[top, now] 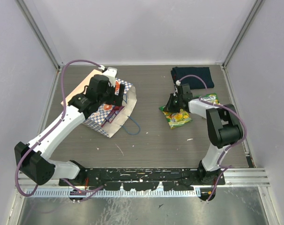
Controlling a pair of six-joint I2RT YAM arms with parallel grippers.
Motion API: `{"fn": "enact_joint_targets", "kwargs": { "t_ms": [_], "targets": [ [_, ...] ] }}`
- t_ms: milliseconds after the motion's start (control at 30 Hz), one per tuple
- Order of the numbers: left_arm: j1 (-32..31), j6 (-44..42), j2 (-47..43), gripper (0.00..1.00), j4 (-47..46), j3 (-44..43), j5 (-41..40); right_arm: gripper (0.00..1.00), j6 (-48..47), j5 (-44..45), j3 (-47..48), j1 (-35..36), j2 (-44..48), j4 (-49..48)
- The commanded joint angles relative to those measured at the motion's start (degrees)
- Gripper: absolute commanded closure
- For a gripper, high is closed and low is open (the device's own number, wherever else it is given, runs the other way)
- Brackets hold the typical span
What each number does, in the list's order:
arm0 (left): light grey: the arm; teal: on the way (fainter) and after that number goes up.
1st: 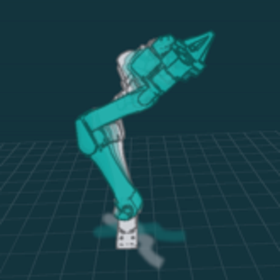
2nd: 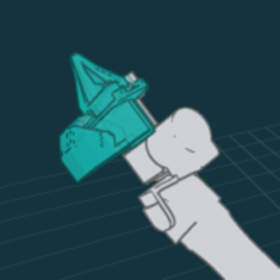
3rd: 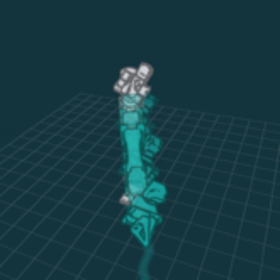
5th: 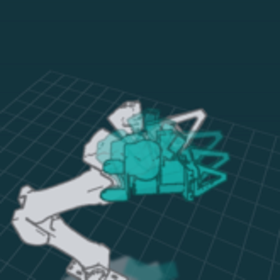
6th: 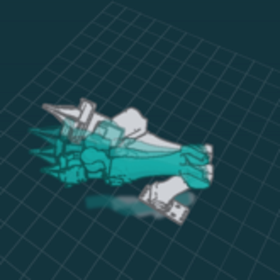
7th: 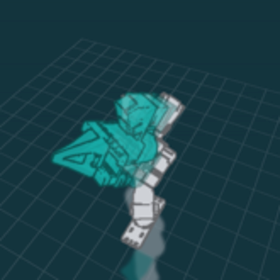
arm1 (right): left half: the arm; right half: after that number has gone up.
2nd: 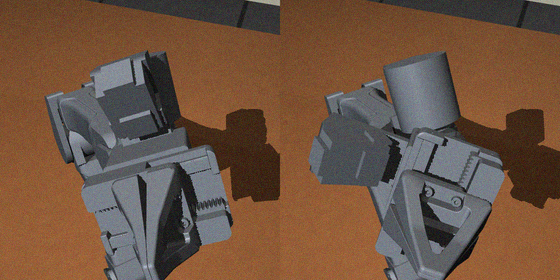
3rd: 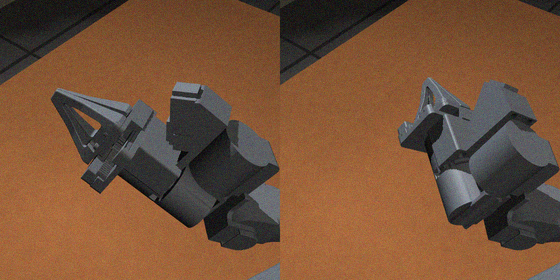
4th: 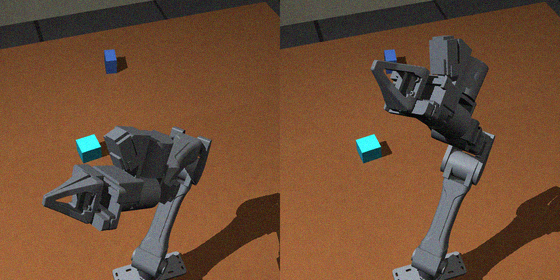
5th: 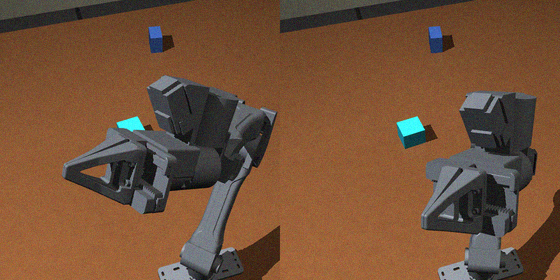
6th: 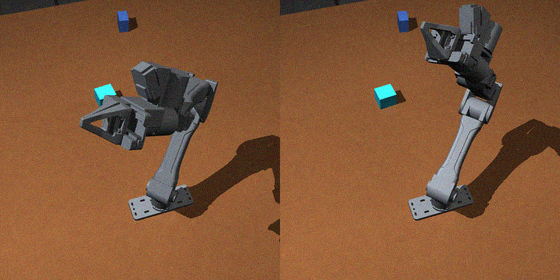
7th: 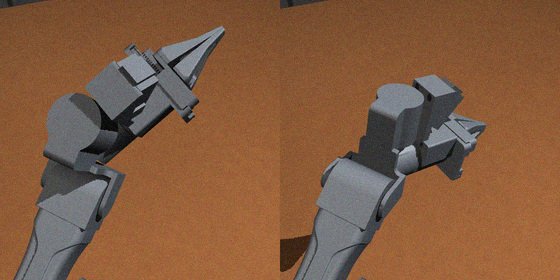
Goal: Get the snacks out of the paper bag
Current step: Move the snack to the center of the board.
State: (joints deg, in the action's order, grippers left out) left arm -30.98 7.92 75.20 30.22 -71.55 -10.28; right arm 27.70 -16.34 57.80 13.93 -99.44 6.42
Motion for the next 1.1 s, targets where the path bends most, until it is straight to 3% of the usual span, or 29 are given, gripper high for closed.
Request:
{"fn": "enact_joint_targets", "kwargs": {
  "t_ms": [0, 233, 400, 533, 567, 600, 833, 933, 1067],
  "targets": [
    [0.31, -0.07, -2.01, 0.04, -2.21, 0.31, -1.20, 0.99, 1.29, -2.65, -1.84, 0.28, -2.85, -4.03],
    [0.31, -0.28, -1.54, 0.04, -2.42, 0.24, -1.47, 0.99, 1.04, -2.09, -0.67, 0.30, -0.31, -3.23],
    [0.31, -0.37, -0.76, 0.04, -2.44, -0.16, -1.55, 0.97, 0.32, 2.06, -1.06, 0.29, 7.72, -3.40],
    [0.31, -0.41, -0.64, 0.04, -2.41, -0.30, -1.57, 0.20, -2.00, 14.56, -1.92, 0.57, 14.20, 2.69],
    [0.34, -0.39, -0.73, 0.04, -2.44, -0.32, -1.60, 0.04, -3.01, 17.67, -2.01, 0.83, 15.27, 4.42],
    [0.31, -0.39, -0.82, 0.04, -2.52, -0.30, -1.54, 0.01, -4.34, 20.70, -1.97, 1.23, 16.01, 6.64],
    [0.31, -0.20, -1.43, 0.04, -2.94, 0.15, -1.14, 0.00, -11.24, 41.18, -1.02, 6.47, 14.28, 16.92],
    [0.24, -0.10, -1.37, 0.04, -2.67, 0.14, -1.14, 0.00, -13.69, 42.34, -0.81, 9.00, 12.86, 16.62],
    [0.31, 0.28, -1.95, 0.04, -2.35, 1.02, -1.30, 0.00, -14.51, 36.57, -2.29, 9.69, 10.53, 12.93]
  ]
}}
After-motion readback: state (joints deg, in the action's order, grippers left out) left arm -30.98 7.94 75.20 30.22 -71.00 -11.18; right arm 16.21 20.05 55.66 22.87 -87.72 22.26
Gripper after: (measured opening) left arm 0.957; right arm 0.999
